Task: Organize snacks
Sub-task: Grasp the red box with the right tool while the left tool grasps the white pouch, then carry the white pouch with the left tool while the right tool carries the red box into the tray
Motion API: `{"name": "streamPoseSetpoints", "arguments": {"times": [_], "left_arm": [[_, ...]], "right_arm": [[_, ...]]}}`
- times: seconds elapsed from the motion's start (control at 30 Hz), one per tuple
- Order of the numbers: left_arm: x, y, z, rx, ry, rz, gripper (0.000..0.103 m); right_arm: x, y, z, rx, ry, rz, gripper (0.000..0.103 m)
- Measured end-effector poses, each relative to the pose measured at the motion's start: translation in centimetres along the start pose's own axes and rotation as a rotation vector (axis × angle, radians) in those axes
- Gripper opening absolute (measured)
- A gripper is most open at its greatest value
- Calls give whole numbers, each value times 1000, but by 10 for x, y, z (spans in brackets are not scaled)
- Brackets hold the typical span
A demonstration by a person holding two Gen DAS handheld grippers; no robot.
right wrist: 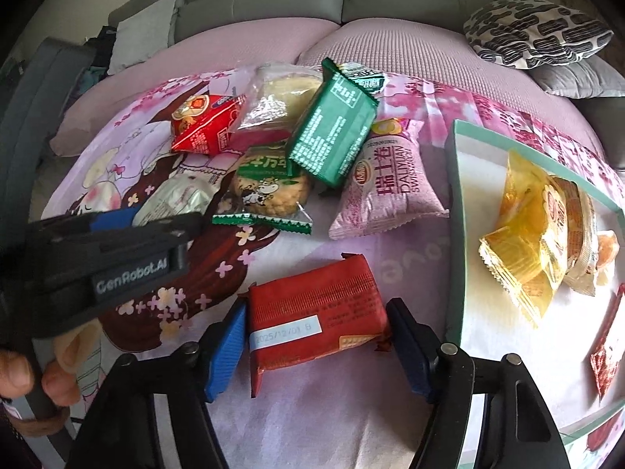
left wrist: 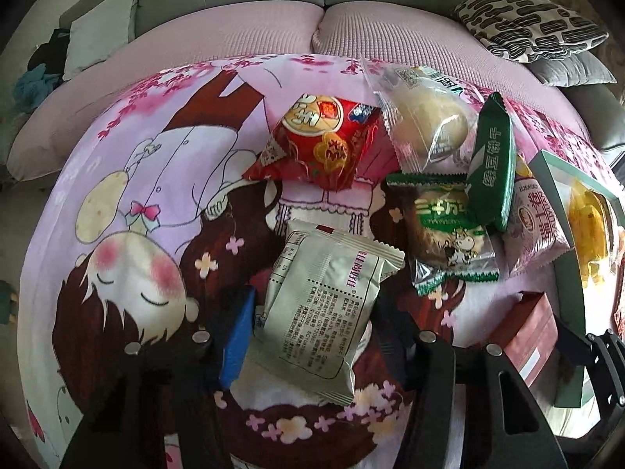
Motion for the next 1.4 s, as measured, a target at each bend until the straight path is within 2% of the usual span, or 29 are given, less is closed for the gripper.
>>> {"name": "streamPoseSetpoints", "arguments": {"times": [0.67,1.4], "left_arm": [[-14,1,7,-44,11,-26,55],[-42,0,-1,-63,82,-22,55]], "right_arm": [[-20,16,3,41,29,-16,67],[-48,12,-10,76,123,-71,67]]}}
Point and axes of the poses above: each gripper's, at about its wrist camera, not at the fingertips, and x roughly the way its jaws point, y to its right, z to its underside, the point moved 7 cm from there along x, roughly the way its jaws point, and after that the axes turned 2 degrees about z, right-handed, at the moved point
